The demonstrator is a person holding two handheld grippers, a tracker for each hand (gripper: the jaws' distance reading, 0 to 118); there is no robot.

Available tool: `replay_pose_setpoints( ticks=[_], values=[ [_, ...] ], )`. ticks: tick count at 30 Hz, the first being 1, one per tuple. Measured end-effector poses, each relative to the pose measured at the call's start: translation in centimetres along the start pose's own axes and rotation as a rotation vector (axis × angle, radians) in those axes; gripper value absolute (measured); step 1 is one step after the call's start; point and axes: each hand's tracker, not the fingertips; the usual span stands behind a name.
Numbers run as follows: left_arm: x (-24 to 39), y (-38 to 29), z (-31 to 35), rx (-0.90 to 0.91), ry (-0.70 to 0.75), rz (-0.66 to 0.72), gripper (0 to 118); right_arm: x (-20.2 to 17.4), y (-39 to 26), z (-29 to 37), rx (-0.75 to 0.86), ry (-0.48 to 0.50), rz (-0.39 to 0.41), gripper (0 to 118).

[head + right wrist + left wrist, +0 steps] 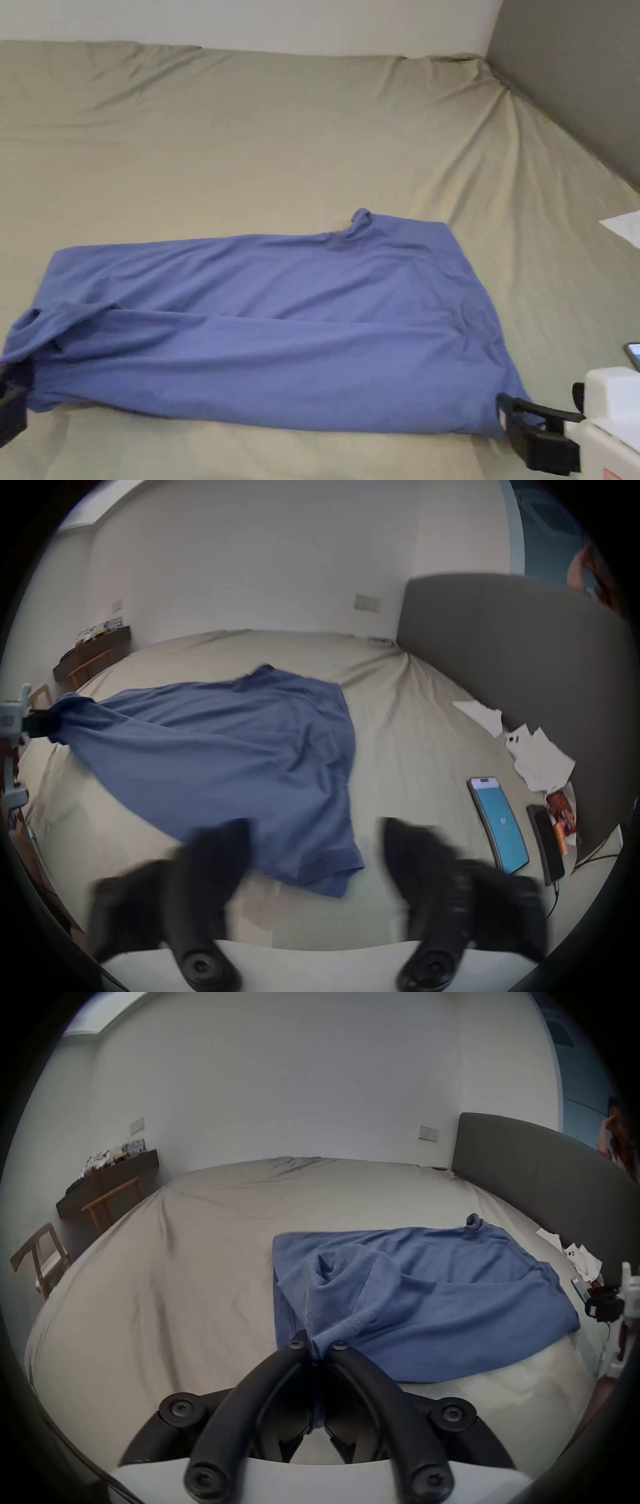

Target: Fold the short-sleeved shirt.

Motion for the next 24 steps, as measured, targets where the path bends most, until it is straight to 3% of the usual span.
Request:
replay_pose_setpoints(
  ticks=[1,2,7,8,9,10,11,12,13,15,18,24],
  values=[
    [0.7,0.1,0.5,0.025,-0.001,-0.028,4,0.4,-0.2,-0.5,0.016,-0.001,-0.002,106],
    [1.2,0.0,0.7,0.035,0.007,-0.06,4,0.8,-0.3,-1.1,0.016,0.004,-0.011,118],
    [1.3,-0.4,0.0,-0.02,0.001,0.007,4,1.0,-0.4,-6.1,-0.104,0.076,-0.037,117],
    [1.2,-0.5,-0.1,-0.027,0.004,0.014,4,1.0,-0.5,-6.9,-0.141,0.069,-0.044,94],
    [1.0,-0.4,-0.2,-0.032,0.005,0.019,4,1.0,-0.5,-7.2,-0.172,0.106,-0.044,65],
    [0.9,-0.5,-0.2,-0.039,0.005,0.024,4,0.9,-0.5,-6.8,-0.135,0.083,-0.047,59],
    [0.9,-0.6,-0.2,-0.045,0.003,0.03,4,1.1,-0.3,-6.1,-0.109,0.116,-0.059,20],
    [0.8,-0.7,-0.1,-0.054,-0.002,0.042,4,1.4,-0.1,-6.0,-0.119,0.207,-0.073,8],
    [0.5,-0.8,-0.2,-0.066,-0.013,0.054,4,1.3,-0.1,-5.3,-0.106,0.178,-0.08,8],
    [0.2,-0.9,0.5,-0.065,-0.022,0.091,4,0.6,0.3,-3.8,-0.086,0.151,0.034,8],
    [-0.5,-0.9,2.1,-0.057,-0.046,0.121,4,1.2,0.9,-0.8,-0.041,0.176,0.023,8],
    [-1.9,-3.3,7.1,-0.12,-0.097,0.166,4,2.6,-0.4,6.3,-0.041,0.2,0.076,8]
  ],
)
